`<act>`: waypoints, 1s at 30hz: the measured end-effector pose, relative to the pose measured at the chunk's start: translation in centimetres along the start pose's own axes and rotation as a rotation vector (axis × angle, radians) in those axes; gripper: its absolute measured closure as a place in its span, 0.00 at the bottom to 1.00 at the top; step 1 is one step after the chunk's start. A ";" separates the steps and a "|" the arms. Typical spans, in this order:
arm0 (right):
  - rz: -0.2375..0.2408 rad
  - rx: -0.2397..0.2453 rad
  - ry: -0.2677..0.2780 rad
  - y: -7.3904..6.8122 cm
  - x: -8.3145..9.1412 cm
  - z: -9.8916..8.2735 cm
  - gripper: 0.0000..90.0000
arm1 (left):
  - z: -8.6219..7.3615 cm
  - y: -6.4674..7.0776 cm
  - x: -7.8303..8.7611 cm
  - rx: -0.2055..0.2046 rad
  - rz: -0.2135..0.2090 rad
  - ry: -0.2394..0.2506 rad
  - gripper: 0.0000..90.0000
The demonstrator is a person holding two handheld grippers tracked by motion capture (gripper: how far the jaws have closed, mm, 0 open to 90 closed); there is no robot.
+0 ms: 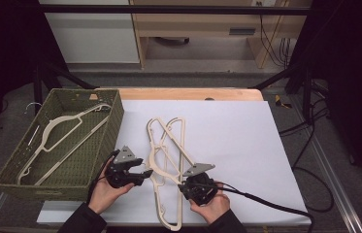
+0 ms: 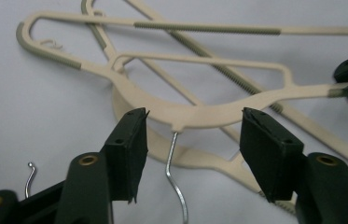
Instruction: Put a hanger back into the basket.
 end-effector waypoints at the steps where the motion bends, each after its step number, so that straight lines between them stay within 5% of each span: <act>1: 0.005 0.004 -0.002 0.0 0.0 -0.1 0.89 | -0.2 -0.1 -0.3 0.001 0.000 -0.008 0.50; 9: 0.010 0.013 -0.002 0.0 0.2 -0.2 0.89 | -1.3 -0.6 -1.8 -0.014 -0.025 -0.079 0.64; 17: 0.015 0.009 -0.002 -0.2 0.3 -0.2 0.89 | -1.5 -0.5 -2.0 -0.064 -0.027 -0.104 0.90; 30: 0.015 0.040 -0.018 -0.3 0.5 -0.6 0.88 | -1.4 0.4 -1.3 -0.085 -0.004 -0.152 0.94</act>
Point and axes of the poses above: each handheld gripper's, and its own axes: x roughly backward along the jaws, z roughly out of its top, y roughly to its right, the point moved 6 cm from there along -x, roughly forward along the jaws, and after that the axes turned 1 degree about x, right-handed, at the moved point
